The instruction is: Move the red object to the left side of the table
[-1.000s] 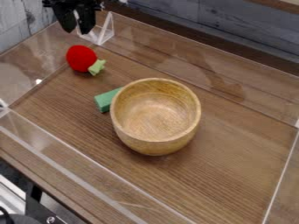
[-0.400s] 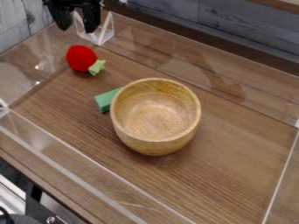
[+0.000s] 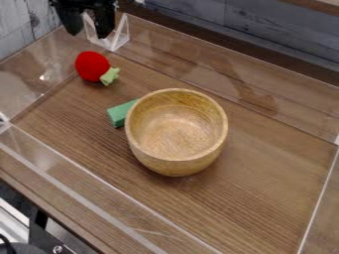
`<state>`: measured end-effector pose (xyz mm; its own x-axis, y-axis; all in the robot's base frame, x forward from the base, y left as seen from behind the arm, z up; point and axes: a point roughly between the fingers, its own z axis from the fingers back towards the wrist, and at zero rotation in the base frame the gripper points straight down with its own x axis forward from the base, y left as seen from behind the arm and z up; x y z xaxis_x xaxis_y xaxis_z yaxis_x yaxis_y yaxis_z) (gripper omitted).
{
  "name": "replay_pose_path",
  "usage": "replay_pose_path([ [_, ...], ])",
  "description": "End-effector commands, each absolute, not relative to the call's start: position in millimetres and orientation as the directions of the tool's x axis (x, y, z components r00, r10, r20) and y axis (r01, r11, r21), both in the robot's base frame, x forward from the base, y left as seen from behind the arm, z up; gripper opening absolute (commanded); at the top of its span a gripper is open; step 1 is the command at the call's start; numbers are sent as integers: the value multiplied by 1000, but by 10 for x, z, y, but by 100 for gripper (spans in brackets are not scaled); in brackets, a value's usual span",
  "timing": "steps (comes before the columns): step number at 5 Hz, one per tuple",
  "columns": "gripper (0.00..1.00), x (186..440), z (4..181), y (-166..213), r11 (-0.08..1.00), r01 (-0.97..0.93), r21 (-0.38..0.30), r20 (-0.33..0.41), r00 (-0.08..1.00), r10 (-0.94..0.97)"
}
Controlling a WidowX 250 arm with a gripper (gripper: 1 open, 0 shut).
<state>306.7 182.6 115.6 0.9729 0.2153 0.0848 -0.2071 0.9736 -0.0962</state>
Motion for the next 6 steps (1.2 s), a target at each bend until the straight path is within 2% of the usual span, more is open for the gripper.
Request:
replay_pose_path([
  [1, 100, 3101, 1338, 1779, 980, -180, -83, 127, 974, 190],
  [2, 100, 3073, 1364, 1681, 984, -152, -91, 121, 979, 163],
  [6, 100, 3019, 1747, 1399, 989, -68, -134, 161, 983, 89],
])
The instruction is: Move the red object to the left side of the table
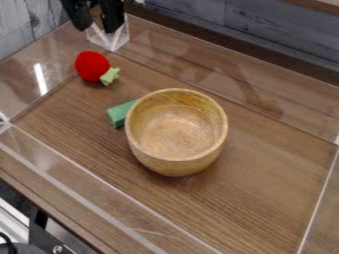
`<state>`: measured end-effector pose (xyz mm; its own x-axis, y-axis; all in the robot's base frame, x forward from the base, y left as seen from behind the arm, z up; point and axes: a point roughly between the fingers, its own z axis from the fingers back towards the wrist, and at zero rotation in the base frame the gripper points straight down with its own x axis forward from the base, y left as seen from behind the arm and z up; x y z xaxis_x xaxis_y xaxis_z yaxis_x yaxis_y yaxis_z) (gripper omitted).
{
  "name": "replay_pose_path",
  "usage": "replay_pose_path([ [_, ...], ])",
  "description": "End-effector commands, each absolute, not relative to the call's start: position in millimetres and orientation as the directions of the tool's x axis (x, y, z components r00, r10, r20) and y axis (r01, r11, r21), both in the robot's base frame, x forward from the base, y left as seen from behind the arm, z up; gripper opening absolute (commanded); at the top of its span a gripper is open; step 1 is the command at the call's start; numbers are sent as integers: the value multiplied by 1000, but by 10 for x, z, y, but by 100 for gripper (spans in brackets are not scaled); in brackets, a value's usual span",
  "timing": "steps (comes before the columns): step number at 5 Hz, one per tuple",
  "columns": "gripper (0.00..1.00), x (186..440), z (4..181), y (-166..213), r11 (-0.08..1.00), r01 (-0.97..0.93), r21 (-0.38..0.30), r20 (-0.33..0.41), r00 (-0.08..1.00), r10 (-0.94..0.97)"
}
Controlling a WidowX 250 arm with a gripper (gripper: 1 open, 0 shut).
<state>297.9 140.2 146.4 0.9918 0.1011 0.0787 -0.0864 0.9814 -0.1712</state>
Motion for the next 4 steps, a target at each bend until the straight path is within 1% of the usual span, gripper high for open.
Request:
replay_pose_path([
  [1, 0, 3057, 1676, 1436, 988, -73, -134, 154, 984, 93],
  [4, 0, 3303, 1300, 1690, 986, -112, -124, 123, 984, 127],
])
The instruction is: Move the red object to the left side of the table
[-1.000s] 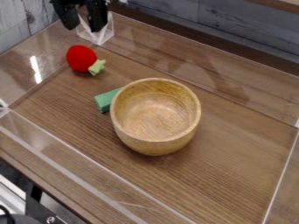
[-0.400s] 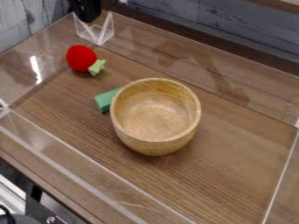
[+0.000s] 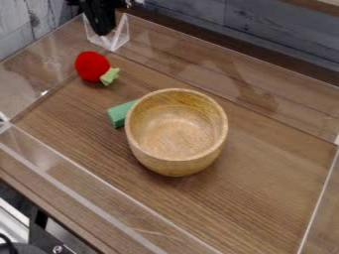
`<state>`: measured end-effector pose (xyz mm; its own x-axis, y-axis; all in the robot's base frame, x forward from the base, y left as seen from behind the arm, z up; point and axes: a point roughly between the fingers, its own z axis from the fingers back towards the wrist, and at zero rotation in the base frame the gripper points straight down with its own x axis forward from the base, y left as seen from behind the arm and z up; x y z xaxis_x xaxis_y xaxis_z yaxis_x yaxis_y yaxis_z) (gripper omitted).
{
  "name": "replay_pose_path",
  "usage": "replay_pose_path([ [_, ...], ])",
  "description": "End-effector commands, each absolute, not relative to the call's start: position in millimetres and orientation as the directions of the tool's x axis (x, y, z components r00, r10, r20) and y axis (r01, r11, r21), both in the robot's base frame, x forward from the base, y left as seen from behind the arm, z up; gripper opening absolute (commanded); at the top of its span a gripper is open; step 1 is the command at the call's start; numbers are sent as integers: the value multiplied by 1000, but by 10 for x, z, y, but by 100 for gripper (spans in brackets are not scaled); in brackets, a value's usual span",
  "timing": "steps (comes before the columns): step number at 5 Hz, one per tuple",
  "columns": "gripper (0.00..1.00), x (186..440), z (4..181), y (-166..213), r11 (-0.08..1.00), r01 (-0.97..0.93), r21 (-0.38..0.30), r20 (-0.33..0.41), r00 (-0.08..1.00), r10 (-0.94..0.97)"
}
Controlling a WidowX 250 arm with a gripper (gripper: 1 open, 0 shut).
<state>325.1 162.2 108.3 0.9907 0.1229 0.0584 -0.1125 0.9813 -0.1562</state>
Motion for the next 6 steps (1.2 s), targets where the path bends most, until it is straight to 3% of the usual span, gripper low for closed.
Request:
replay_pose_path([
  [1, 0, 3367, 1211, 1806, 983, -133, -122, 120, 982, 148],
  [6, 0, 3501, 818, 1949, 982, -147, -120, 89, 983, 158],
])
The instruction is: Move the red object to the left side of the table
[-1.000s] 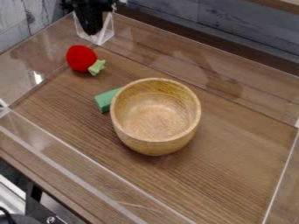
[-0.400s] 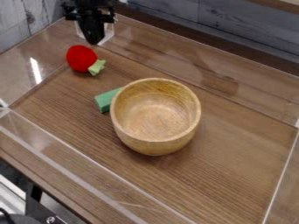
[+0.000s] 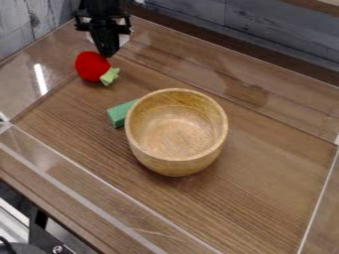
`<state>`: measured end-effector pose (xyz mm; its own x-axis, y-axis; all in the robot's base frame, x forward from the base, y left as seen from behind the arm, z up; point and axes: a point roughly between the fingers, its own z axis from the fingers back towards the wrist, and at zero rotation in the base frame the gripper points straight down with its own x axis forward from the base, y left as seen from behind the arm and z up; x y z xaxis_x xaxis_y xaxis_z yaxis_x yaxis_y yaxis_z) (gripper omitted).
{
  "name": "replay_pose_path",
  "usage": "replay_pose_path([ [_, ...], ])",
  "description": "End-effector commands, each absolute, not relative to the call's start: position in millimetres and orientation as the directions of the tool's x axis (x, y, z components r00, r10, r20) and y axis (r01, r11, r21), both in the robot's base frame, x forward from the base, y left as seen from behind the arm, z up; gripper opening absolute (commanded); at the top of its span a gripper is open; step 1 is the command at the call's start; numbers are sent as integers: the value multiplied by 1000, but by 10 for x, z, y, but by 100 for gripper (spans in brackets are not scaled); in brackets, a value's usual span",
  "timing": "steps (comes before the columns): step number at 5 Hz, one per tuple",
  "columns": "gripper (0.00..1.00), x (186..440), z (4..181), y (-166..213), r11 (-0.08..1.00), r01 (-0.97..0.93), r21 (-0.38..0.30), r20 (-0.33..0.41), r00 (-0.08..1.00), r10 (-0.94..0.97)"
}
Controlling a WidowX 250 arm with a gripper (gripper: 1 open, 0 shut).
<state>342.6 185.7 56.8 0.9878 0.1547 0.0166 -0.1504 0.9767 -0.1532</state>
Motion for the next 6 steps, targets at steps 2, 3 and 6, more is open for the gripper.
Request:
replay_pose_path([
  [2, 0, 3523, 715, 1962, 982, -145, -123, 79, 985, 155],
  [3, 0, 3534, 668, 1970, 982, -145, -124, 75, 985, 155],
  [6, 100, 3526, 623, 1985, 980, -152, -131, 67, 985, 162],
])
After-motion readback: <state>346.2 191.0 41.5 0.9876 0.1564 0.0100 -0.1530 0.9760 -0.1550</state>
